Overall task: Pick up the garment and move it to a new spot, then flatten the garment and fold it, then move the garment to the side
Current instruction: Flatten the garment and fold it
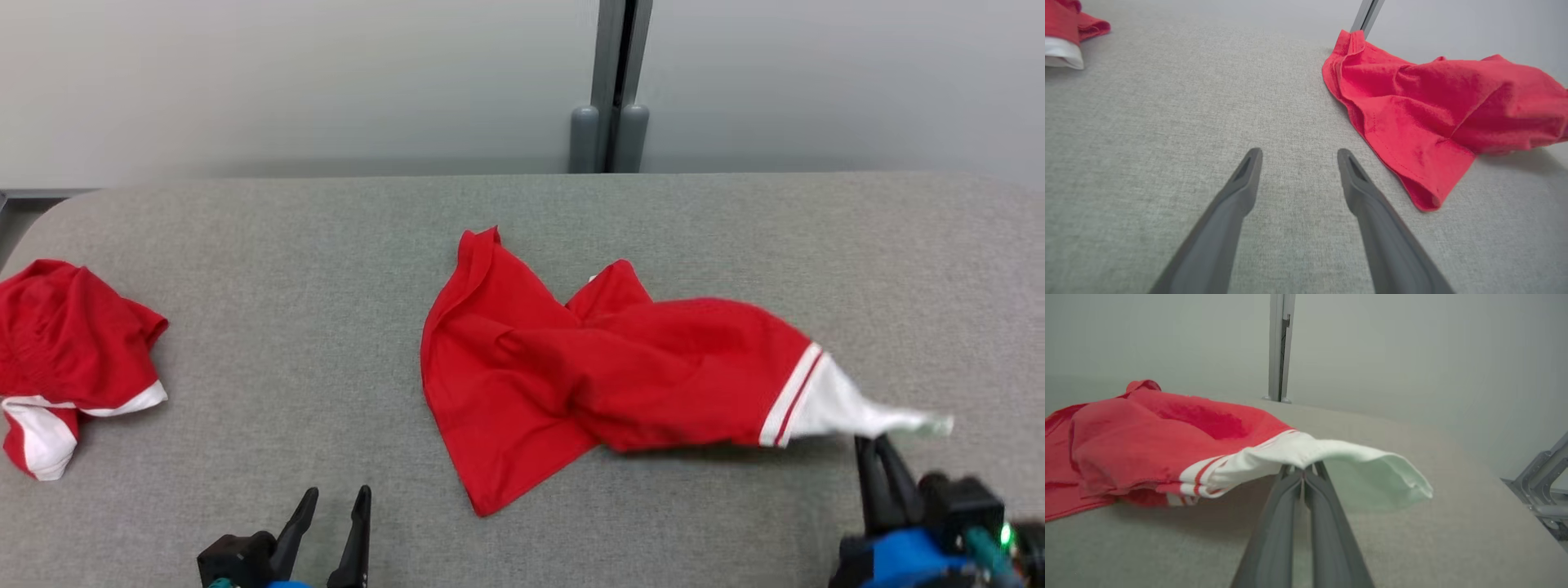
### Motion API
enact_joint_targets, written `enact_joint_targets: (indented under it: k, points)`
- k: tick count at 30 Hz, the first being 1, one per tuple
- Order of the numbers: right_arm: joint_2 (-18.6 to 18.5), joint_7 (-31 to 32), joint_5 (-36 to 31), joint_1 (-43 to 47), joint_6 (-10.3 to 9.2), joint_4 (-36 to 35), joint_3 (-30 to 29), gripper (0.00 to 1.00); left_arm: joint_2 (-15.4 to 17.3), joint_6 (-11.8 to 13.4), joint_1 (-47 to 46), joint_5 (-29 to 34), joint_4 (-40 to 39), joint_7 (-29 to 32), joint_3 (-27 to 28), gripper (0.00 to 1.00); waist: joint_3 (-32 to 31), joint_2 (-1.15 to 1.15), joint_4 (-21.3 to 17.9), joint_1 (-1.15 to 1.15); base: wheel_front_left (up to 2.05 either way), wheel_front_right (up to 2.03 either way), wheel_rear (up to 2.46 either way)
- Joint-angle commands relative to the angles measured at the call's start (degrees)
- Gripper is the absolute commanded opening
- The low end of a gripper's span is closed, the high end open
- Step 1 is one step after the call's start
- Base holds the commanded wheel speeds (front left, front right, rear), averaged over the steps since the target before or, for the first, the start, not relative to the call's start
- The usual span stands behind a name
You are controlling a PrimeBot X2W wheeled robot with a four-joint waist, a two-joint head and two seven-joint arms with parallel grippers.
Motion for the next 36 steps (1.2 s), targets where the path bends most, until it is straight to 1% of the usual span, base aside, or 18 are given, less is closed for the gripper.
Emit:
enact_joint_targets:
  k: [1,2,3,4,5,7,9,15,19,25,31,36]
  points:
    - [-0.17,-0.2,1.41,4.22,-0.01,1.92,0.76,0.0,0.03,0.07,0.67,0.54,0.17,-0.03,0.72,1.0,-0.96,0.0,-0.98,0.01,0.0,0.0,0.0]
    - [-0.17,-0.2,2.08,6.67,-0.01,3.9,1.36,0.0,-0.16,0.07,0.92,0.7,0.24,-0.05,0.96,1.0,-1.18,0.0,-1.27,0.01,0.0,0.0,0.0]
    - [-0.16,-0.22,3.32,8.47,-0.01,5.46,1.8,0.4,-0.29,0.07,1.14,0.96,0.3,-0.03,1.37,1.0,-1.4,0.0,-1.63,0.01,0.0,0.0,0.0]
    - [-0.29,-0.25,4.23,9.3,-0.01,6.38,2.02,0.89,-0.37,0.07,1.2,1.19,0.24,-0.04,1.77,1.0,-1.6,0.0,-1.98,0.01,0.0,0.0,0.0]
    - [-0.28,-0.26,4.9,10.47,-0.01,7.16,2.33,1.0,-0.43,0.07,1.31,1.47,0.19,-0.04,2.08,1.0,-1.8,0.0,-2.22,0.01,0.0,0.0,0.0]
    - [-0.27,-0.25,6.56,11.9,-0.01,7.93,1.95,1.0,-0.4,0.07,1.56,2.19,0.28,-0.04,2.85,1.0,-2.33,0.0,-2.82,0.01,0.0,0.0,0.0]
    - [-0.21,-0.25,7.31,11.82,-0.01,7.2,2.07,1.0,-0.63,0.07,1.7,3.02,0.37,-0.04,4.03,1.0,-2.79,0.0,-3.22,0.01,0.0,0.0,0.0]
    - [-0.21,-0.21,8.92,7.2,-0.01,1.1,3.72,1.0,-1.91,0.07,1.43,5.29,-0.07,-0.04,6.82,1.0,-4.07,0.0,-2.92,0.01,0.0,0.0,0.0]
    - [-0.22,-0.21,9.83,3.77,-0.01,-0.89,4.67,1.0,-2.78,0.07,1.47,7.02,-1.1,-0.03,7.84,1.0,-4.77,0.0,-2.31,0.01,0.0,0.0,0.0]
    - [-0.21,-0.21,10.96,1.64,-0.01,1.44,5.86,1.0,-4.28,0.07,1.76,10.35,-2.35,-0.04,10.91,1.0,-5.87,0.0,-1.38,0.01,0.0,0.0,0.0]
    - [-0.23,-0.21,11.25,3.29,-0.01,5.58,6.55,1.0,-5.43,0.07,3.05,13.28,-1.93,-0.04,13.6,1.0,-7.52,0.0,-1.3,0.01,0.0,0.0,0.0]
    - [-0.22,-0.21,11.49,3.98,-0.01,6.88,6.94,1.0,-6.42,0.07,3.7,14.68,-1.68,-0.04,15.01,1.0,-8.18,0.0,-1.5,0.01,0.0,0.0,0.0]
